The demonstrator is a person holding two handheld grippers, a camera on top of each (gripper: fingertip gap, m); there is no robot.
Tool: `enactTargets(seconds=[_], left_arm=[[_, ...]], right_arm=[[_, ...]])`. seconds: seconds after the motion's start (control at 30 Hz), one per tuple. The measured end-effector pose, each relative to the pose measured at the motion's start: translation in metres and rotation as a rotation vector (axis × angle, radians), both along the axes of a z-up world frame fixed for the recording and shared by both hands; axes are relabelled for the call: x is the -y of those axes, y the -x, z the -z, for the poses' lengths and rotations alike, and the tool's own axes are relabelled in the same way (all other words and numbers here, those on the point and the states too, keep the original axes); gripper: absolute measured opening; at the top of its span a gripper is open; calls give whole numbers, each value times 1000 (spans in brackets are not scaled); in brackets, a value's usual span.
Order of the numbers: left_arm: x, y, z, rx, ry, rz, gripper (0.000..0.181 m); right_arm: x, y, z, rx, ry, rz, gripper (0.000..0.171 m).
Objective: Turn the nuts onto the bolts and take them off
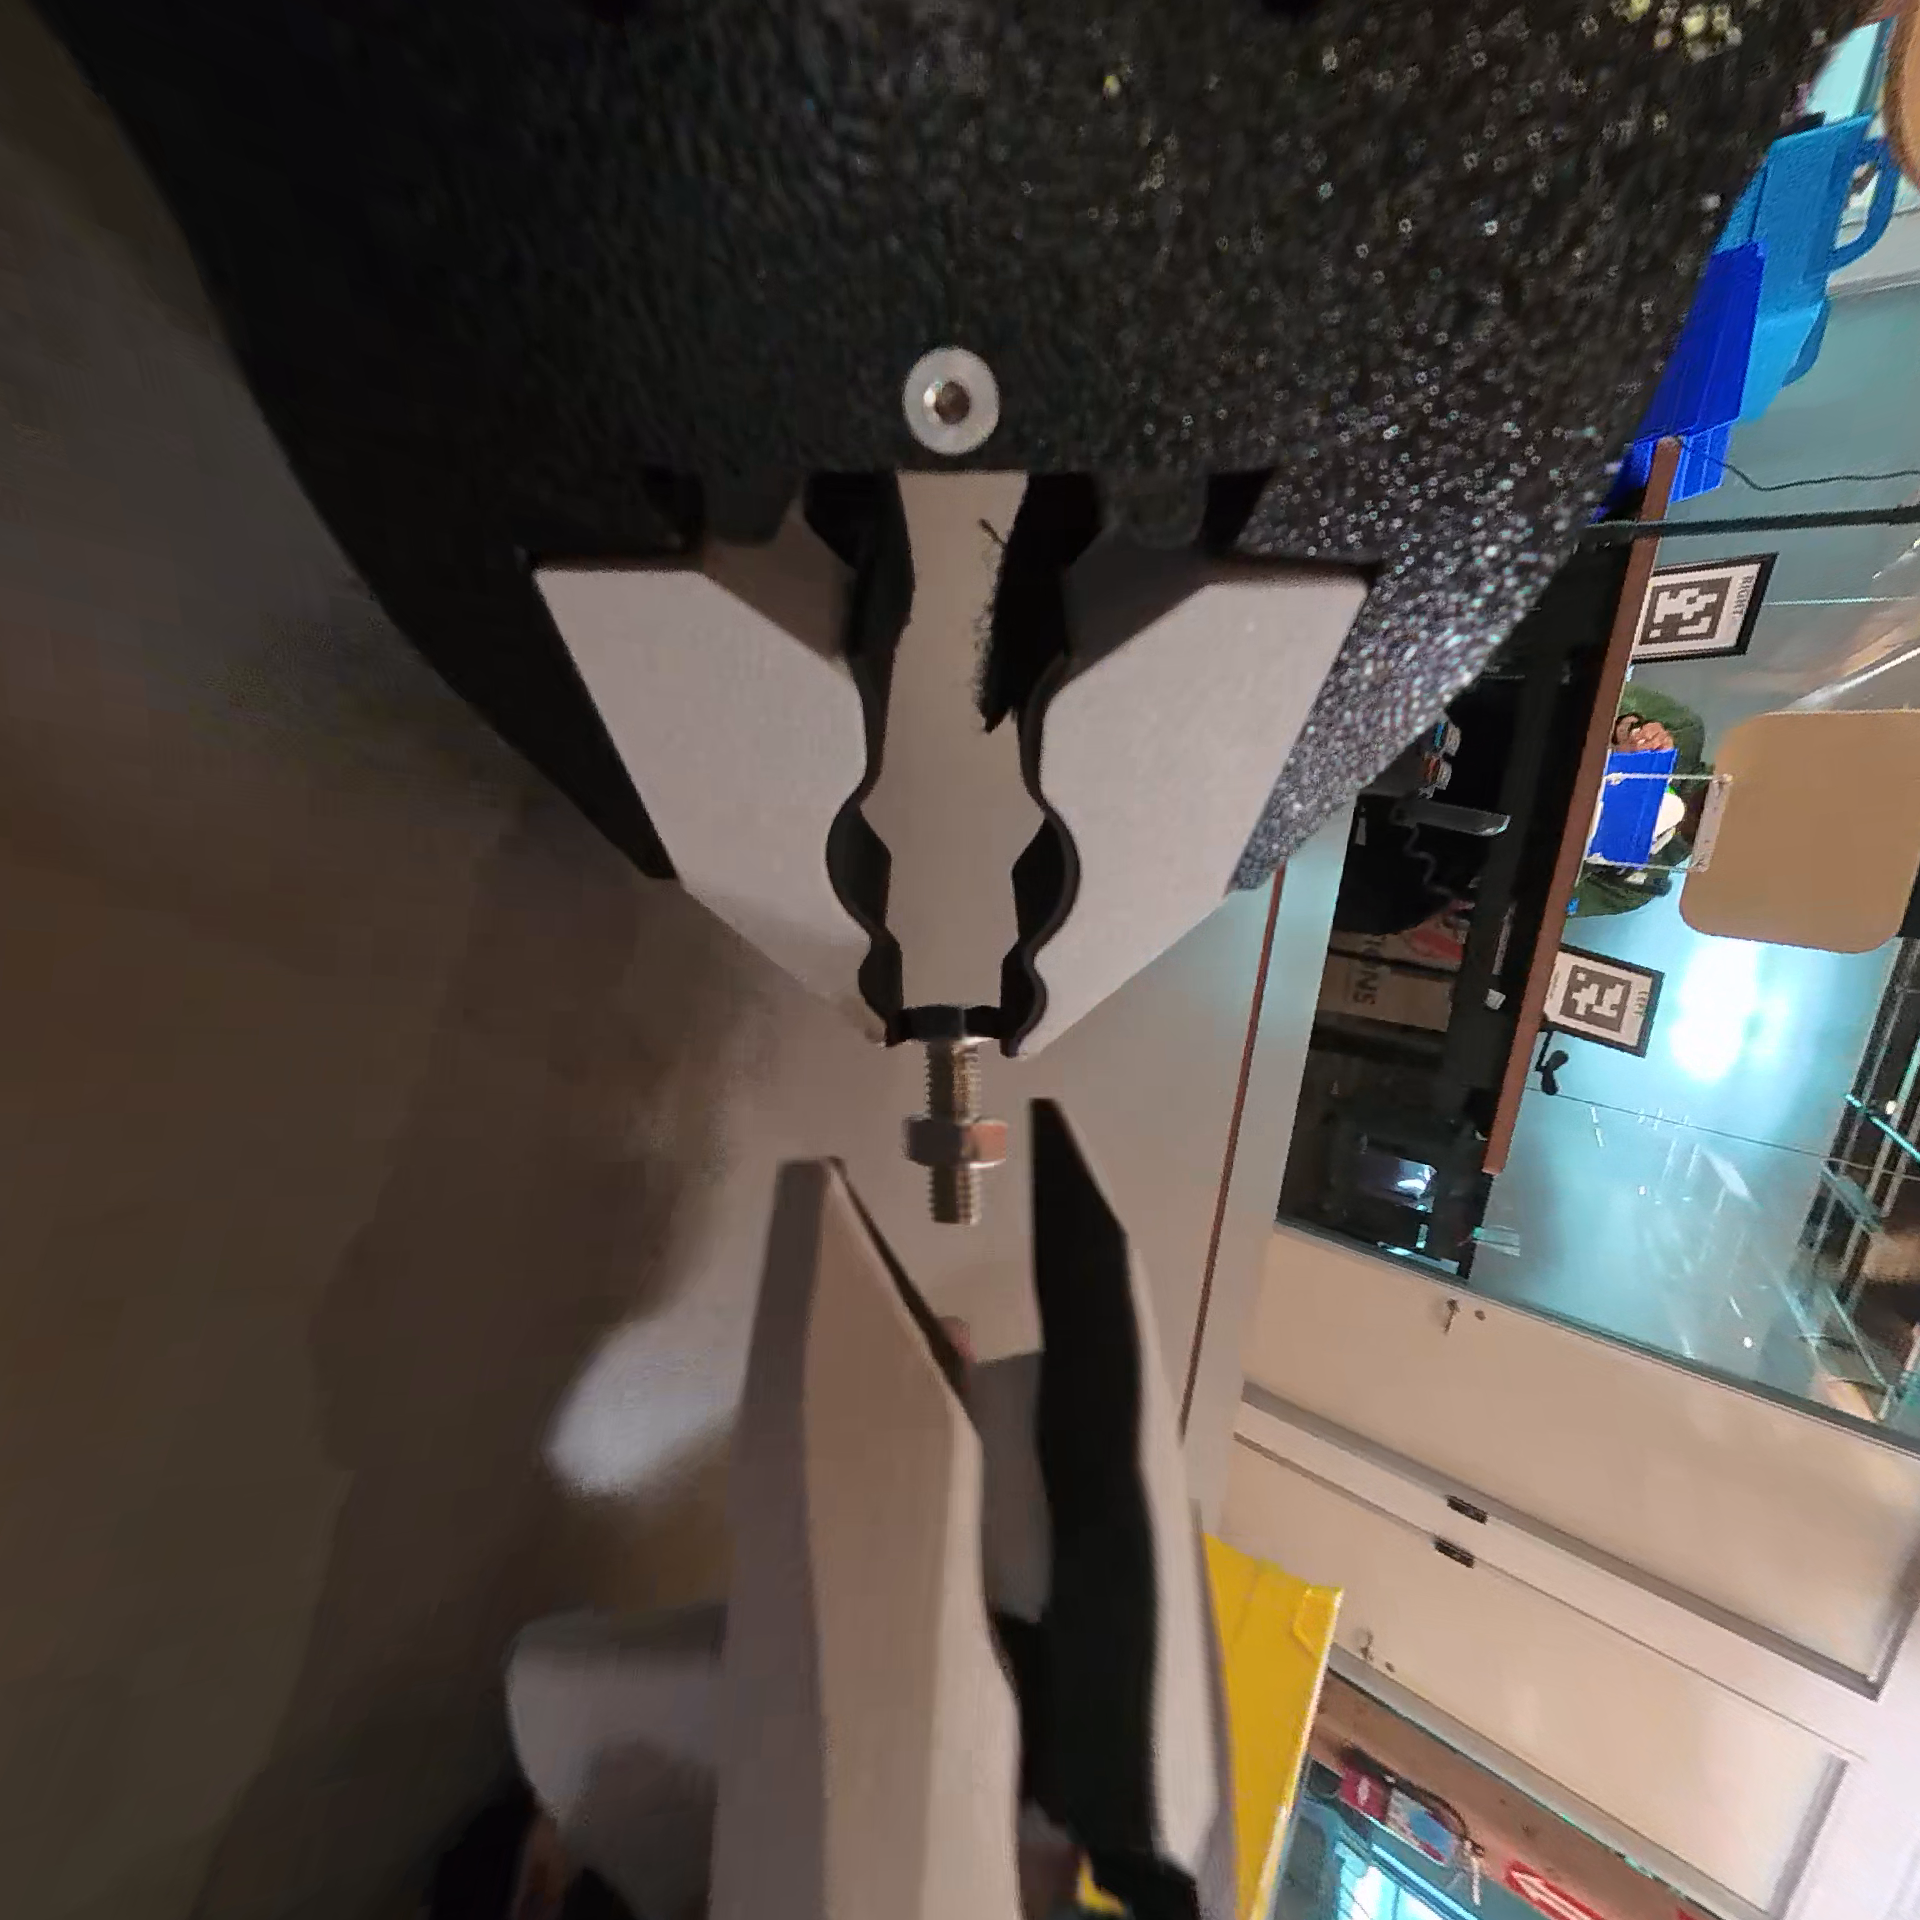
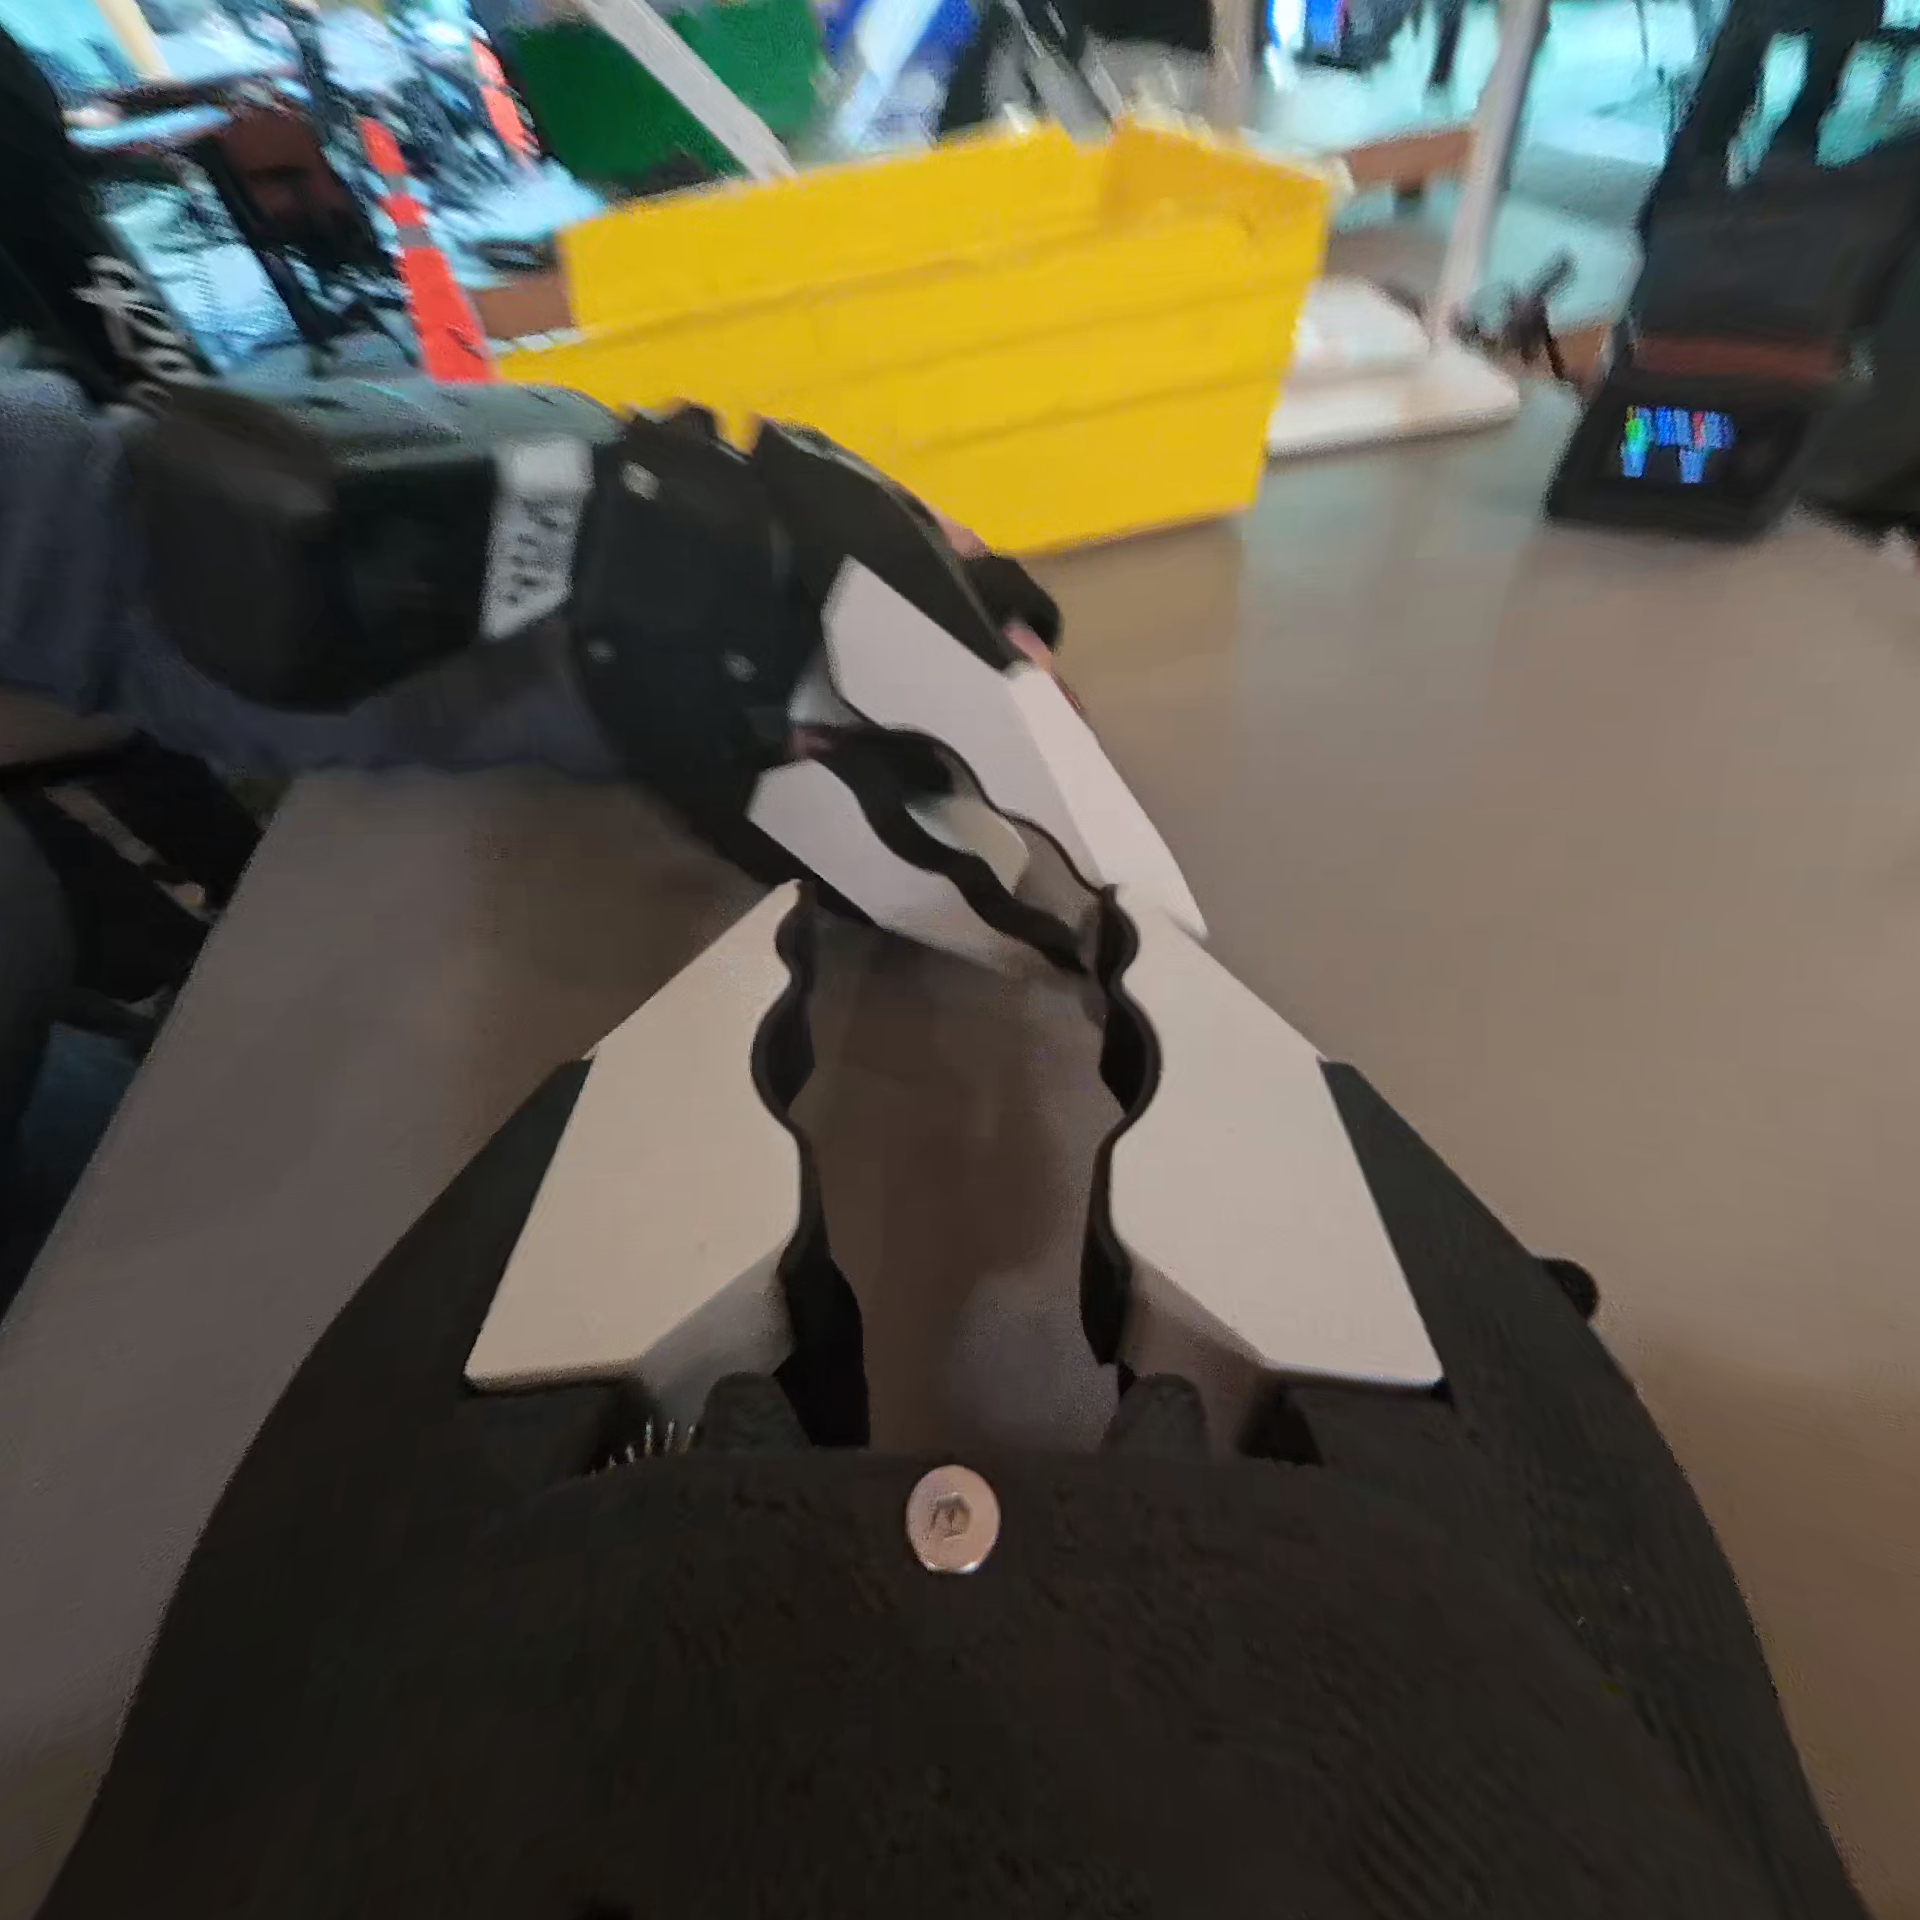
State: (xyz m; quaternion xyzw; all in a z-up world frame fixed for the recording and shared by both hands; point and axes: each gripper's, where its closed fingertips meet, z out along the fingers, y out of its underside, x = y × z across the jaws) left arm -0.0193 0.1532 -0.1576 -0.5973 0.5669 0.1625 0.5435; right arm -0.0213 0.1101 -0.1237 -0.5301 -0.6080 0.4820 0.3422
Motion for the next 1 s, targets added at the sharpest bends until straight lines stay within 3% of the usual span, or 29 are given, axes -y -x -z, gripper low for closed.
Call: enactTargets(seconds=[0.07, 0.23, 0.43, 0.5, 0.63, 0.73, 0.83, 0.9, 1.0], left_arm=[[0, -1, 2, -14, 3, -1, 17], [-1, 0, 1, 1, 3, -8, 17], [-1, -1, 6, -13, 19, -1, 16], [-2, 0, 5, -12, 14, -12, 16], [-3, 0, 4, 3, 15, -14, 16], [-2, -1, 7, -12, 20, -7, 16], [-1, -2, 10, -28, 27, 1, 16], [-2, -3, 10, -26, 30, -2, 17], [-2, -2, 10, -22, 36, -3, 16]], right_arm=[[-5, 1, -4, -30, -51, 43, 50], [-19, -5, 27, 191, 58, 107, 65], [-7, -2, 17, 115, 3, 45, 63], [1, -2, 7, 50, -17, -2, 51], [-25, -6, 24, 166, 4, 141, 58], [-20, -7, 32, 220, 45, 116, 60], [-10, -2, 23, 158, -28, 66, 63], [0, -1, 12, 79, -102, 16, 55], [-16, -5, 24, 175, -103, 102, 57]])
